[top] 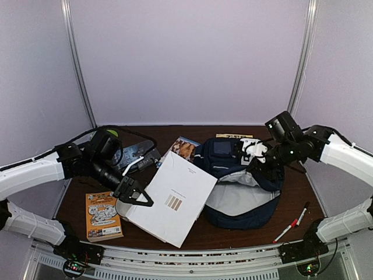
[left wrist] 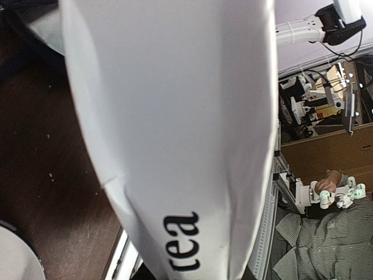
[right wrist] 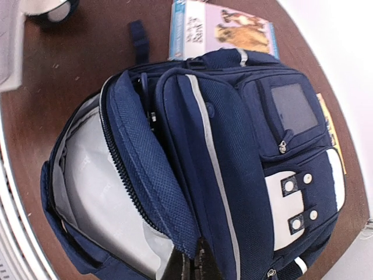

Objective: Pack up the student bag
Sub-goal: Pick up the largest pocket of the bag from the student bag, then place the book in the largest pocket of the bag.

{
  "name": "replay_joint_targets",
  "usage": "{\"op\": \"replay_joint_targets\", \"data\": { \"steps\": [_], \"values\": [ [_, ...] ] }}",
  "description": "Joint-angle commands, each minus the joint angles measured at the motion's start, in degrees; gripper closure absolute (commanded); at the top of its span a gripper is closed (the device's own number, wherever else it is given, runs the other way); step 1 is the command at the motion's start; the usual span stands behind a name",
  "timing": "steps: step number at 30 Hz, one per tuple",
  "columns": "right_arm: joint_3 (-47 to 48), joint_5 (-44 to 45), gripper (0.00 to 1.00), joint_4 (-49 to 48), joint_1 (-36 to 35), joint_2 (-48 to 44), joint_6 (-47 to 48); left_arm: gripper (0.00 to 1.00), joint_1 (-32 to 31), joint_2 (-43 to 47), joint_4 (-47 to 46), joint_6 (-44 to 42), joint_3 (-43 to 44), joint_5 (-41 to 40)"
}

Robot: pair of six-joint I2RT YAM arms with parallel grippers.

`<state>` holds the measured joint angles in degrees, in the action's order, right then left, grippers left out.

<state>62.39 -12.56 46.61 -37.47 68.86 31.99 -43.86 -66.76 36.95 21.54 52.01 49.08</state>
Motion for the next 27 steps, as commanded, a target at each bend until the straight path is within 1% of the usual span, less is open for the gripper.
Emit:
{"op": "replay_joint_targets", "data": {
  "steps": [1,4,8,11,13,18,23,27],
  "values": [
    [9.46,-0.98,1.00,-5.06,4.79,5.74,-5.04,0.73,-1.06,1.36,-6.80,2.43,0.90,6.59],
    [14.98,-2.20,1.00,-5.74,5.86,7.64,-7.96,0.73,-3.49,-0.35,-10.46,3.60,1.02,6.01],
    [19.69,-3.35,1.00,-5.65,6.01,6.46,-9.52,0.73,-5.10,-4.15,-18.43,6.18,0.59,5.50],
    [21.09,-3.50,1.00,-5.19,5.93,4.50,-10.19,0.73,-5.79,-8.13,-24.70,8.16,1.18,4.97],
    [21.57,-4.08,1.00,-4.57,5.92,3.37,-10.68,0.74,-6.36,-11.34,-30.10,11.12,1.90,4.63],
    [20.81,-4.39,1.00,-4.42,5.86,1.05,-11.48,0.73,-7.82,-21.52,-34.60,13.65,7.66,2.98],
    [21.14,-4.86,1.00,-4.58,5.83,1.59,-12.72,0.74,-8.67,-32.46,-42.21,23.08,15.11,2.37],
    [21.26,-7.06,1.00,-5.89,5.83,1.19,-14.10,0.75,-8.79,-39.38,-49.00,30.73,18.79,1.38]
  ]
}}
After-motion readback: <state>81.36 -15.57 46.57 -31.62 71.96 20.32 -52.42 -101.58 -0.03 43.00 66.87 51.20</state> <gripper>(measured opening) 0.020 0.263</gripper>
